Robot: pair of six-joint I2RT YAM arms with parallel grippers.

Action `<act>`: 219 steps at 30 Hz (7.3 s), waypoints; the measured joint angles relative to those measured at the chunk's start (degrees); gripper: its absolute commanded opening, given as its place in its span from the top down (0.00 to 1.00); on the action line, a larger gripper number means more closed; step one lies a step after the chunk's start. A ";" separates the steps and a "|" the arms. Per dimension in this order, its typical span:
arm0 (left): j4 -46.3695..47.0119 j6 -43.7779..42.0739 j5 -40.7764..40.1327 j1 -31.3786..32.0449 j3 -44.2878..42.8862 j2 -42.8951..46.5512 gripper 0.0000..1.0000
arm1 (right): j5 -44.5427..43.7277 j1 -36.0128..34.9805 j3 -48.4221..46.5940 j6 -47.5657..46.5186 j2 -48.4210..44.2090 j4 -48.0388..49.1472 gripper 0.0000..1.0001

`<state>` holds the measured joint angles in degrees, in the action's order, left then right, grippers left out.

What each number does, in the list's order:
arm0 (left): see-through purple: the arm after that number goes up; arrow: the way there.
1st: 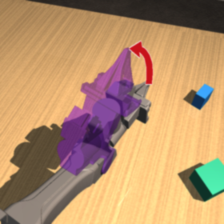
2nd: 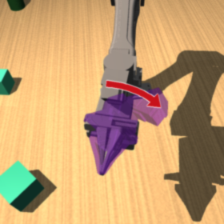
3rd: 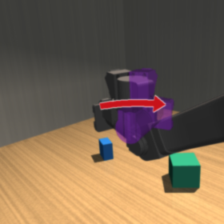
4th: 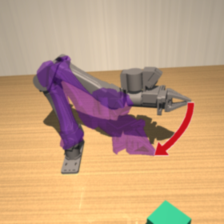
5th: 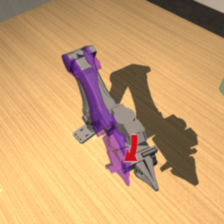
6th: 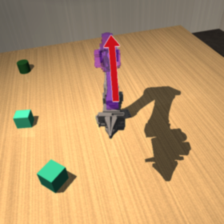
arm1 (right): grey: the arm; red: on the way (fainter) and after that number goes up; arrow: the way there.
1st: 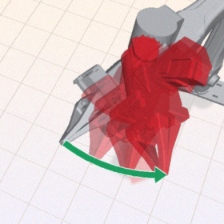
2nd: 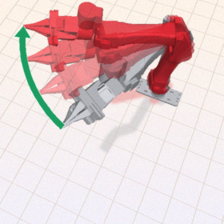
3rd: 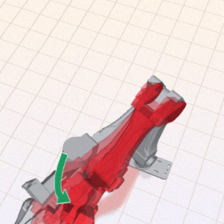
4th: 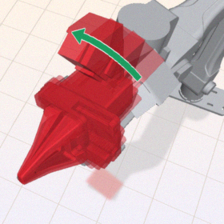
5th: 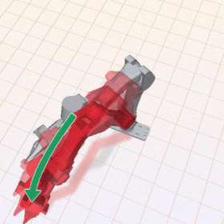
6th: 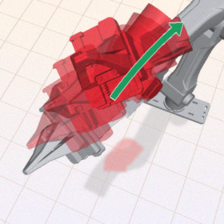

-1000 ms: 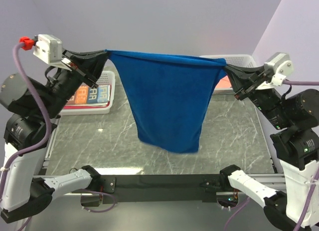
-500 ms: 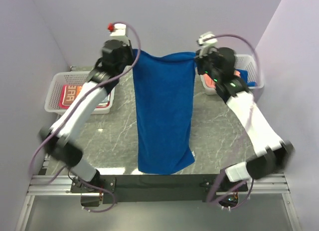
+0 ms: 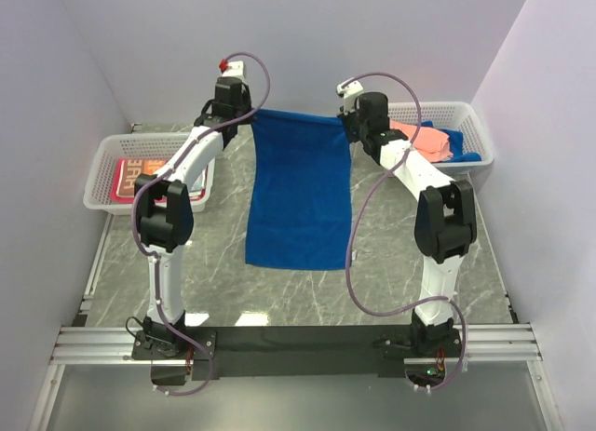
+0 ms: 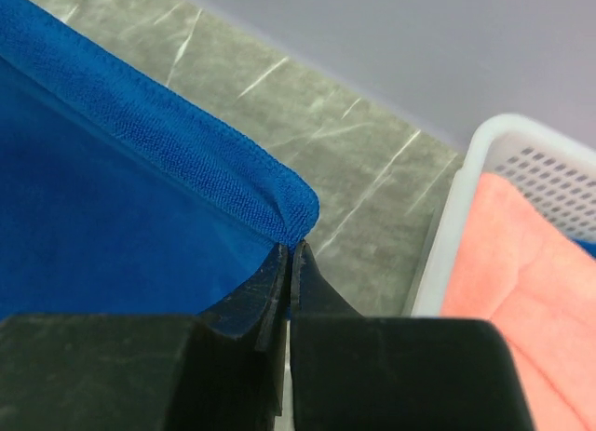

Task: Fold and stack the towels
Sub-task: Fold the towel

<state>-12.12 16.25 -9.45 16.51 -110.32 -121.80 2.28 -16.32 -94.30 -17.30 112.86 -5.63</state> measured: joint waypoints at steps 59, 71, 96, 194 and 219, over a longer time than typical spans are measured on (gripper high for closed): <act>-11.52 14.93 18.47 -2.12 43.01 32.96 0.99 | 0.39 -6.49 36.54 20.90 -31.23 -13.75 1.00; -12.13 15.96 18.43 0.00 51.41 40.50 0.99 | 3.98 -7.85 43.17 24.44 -35.63 -15.96 0.82; -12.83 26.25 7.39 7.93 72.96 60.78 0.08 | 9.14 -12.26 53.29 37.24 -42.03 -12.52 0.41; -6.95 34.49 15.87 8.44 75.45 50.93 0.42 | 15.39 -9.90 80.56 75.36 -52.30 7.67 0.57; -4.66 37.62 15.74 9.18 76.85 49.62 0.61 | 15.17 -9.90 80.85 76.17 -52.87 8.63 1.00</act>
<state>-16.78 53.87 6.28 25.69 -33.47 -72.18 17.45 -26.22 -13.45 58.87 59.99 3.01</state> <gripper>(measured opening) 0.410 0.010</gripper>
